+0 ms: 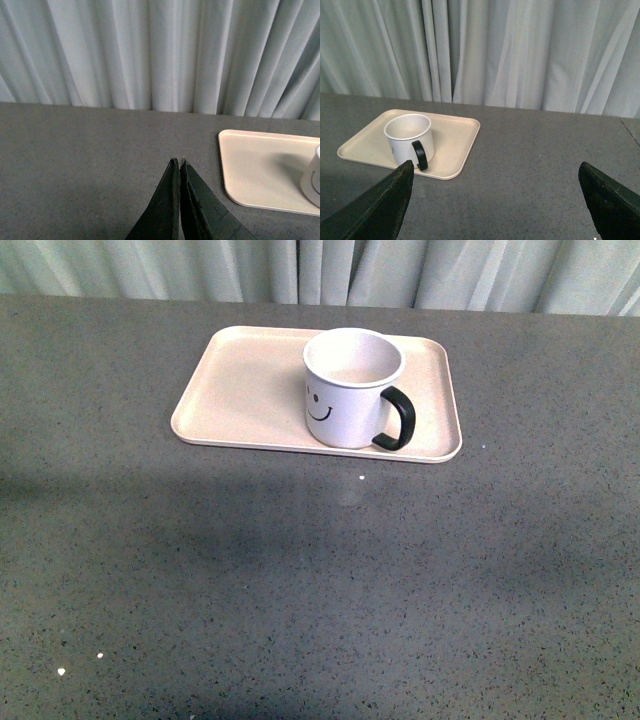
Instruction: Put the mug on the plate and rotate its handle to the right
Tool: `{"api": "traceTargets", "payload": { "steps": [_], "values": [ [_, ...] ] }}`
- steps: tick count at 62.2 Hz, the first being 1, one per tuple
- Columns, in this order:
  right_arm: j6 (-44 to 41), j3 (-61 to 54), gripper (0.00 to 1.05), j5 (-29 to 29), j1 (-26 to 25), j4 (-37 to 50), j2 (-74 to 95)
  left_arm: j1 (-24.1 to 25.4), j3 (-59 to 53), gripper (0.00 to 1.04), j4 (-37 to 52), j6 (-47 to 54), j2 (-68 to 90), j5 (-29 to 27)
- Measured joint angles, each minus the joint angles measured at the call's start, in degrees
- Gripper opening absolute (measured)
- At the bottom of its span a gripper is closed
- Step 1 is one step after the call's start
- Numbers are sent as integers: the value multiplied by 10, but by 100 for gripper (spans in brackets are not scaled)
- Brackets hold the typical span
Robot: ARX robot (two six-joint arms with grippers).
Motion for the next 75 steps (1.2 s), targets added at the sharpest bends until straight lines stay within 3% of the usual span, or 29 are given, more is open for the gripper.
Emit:
{"api": "traceTargets", "payload": {
  "steps": [38, 75],
  "values": [
    [0, 0, 96, 0, 0, 0, 0, 0, -31, 1, -223, 0, -256, 0],
    [0, 0, 96, 0, 0, 0, 0, 0, -31, 1, -359, 0, -395, 0]
  ]
}}
